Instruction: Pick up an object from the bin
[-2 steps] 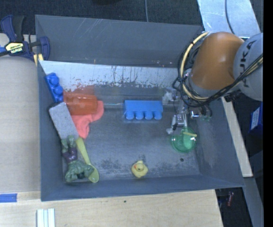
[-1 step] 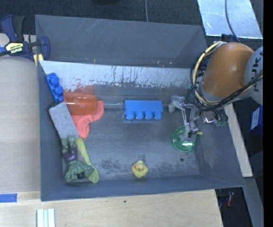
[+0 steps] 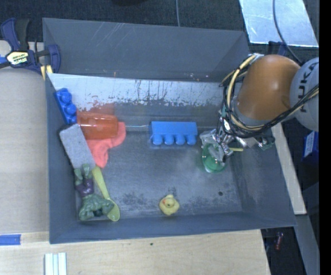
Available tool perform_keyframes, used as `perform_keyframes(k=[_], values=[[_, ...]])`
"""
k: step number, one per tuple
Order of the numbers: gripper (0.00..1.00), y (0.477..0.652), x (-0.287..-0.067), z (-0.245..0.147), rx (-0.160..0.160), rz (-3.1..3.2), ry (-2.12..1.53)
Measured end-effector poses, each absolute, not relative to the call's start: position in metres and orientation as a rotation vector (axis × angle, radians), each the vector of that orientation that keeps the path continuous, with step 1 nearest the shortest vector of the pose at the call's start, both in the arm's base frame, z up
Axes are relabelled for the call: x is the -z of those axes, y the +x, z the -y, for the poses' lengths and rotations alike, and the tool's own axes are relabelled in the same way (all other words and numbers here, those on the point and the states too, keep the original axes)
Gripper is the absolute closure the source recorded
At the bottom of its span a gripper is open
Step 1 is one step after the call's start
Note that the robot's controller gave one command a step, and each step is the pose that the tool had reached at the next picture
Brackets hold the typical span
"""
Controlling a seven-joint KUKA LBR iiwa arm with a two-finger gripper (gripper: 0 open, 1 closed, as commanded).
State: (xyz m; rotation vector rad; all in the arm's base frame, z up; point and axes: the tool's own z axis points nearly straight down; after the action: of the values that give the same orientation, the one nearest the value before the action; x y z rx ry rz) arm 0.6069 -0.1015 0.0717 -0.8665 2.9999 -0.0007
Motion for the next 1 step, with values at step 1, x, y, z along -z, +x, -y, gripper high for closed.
perform_keyframes(k=[1], values=[[1.0,0.6069,-0.0717,0.1015,0.001,-3.0,-0.866]])
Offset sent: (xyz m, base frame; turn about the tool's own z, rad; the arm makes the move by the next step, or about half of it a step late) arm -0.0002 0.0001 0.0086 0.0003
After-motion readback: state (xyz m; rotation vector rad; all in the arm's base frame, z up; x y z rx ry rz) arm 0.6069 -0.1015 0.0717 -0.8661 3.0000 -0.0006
